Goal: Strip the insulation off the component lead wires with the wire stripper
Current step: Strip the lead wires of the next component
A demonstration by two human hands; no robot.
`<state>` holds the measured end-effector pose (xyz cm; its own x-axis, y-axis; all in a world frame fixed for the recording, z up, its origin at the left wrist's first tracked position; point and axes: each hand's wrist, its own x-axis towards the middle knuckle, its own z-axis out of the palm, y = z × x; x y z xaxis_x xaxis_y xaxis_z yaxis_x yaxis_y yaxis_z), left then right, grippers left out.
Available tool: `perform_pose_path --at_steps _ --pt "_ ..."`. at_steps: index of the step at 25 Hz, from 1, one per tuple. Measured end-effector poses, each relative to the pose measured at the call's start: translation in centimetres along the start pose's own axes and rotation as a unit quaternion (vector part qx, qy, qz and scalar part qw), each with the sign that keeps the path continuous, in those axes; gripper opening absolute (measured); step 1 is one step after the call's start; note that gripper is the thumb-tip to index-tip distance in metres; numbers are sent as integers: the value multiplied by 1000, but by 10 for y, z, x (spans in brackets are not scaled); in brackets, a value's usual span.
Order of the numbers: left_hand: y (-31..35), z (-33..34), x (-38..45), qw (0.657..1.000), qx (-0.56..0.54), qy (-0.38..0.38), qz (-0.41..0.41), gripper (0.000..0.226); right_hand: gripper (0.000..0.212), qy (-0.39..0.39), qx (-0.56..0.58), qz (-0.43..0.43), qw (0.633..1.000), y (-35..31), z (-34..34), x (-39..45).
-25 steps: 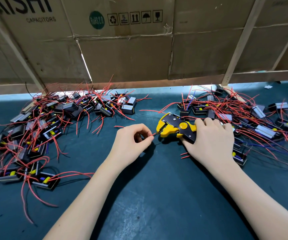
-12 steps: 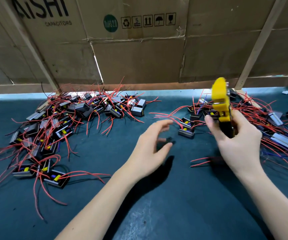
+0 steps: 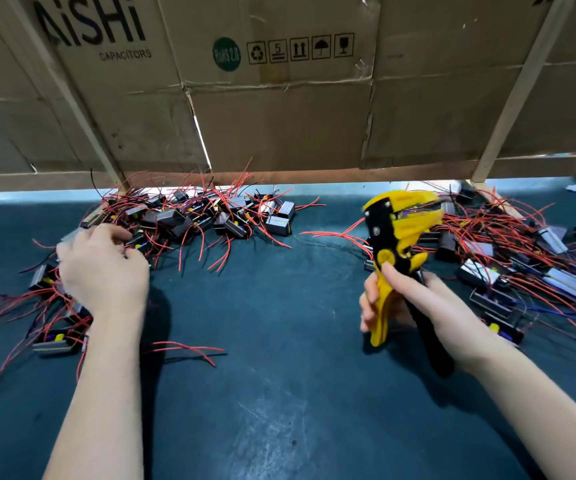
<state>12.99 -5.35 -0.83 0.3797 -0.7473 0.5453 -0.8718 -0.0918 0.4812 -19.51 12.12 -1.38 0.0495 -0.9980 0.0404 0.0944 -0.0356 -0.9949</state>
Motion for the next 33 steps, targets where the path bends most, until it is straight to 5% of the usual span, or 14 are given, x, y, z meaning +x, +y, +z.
perform_pose_path --at_steps 3,7,8,11,12,14,16,18,20,25,28,31,33 --pt "-5 7 1 992 90 -86 8 27 52 1 -33 5 999 2 -6 -1" --pt "-6 11 -3 974 185 -129 29 33 55 158 -189 -73 966 2 -18 1" --pt "-5 12 -4 973 189 -126 28 35 54 215 -279 -95 931 4 -23 2" --pt "-3 14 -6 978 174 -114 18 44 40 322 -591 -117 731 11 -42 3" --pt "-3 15 -6 979 169 -111 12 46 38 328 -618 -112 706 12 -44 3" --pt "-5 17 -4 977 182 -112 4 45 35 339 -563 -129 743 14 -41 4" --pt "-7 17 -3 975 194 -109 2 38 30 316 -425 -181 829 12 -36 5" --pt "-7 15 -4 977 188 -101 7 26 34 222 -275 -190 916 6 -28 4" --pt "-3 11 -5 978 179 -103 18 16 42 134 -177 -180 958 4 -21 2" --pt "21 6 -16 979 126 -144 73 12 45 96 -108 -115 983 2 -11 0" --pt "51 4 -35 967 -41 -222 114 15 50 92 -120 -95 984 -1 -13 0" --pt "76 3 -61 855 -295 -406 128 9 49 87 -134 -69 985 -4 -12 -1" --pt "85 6 -76 824 -301 -447 174 5 48 92 -130 -39 987 -5 -14 -2"
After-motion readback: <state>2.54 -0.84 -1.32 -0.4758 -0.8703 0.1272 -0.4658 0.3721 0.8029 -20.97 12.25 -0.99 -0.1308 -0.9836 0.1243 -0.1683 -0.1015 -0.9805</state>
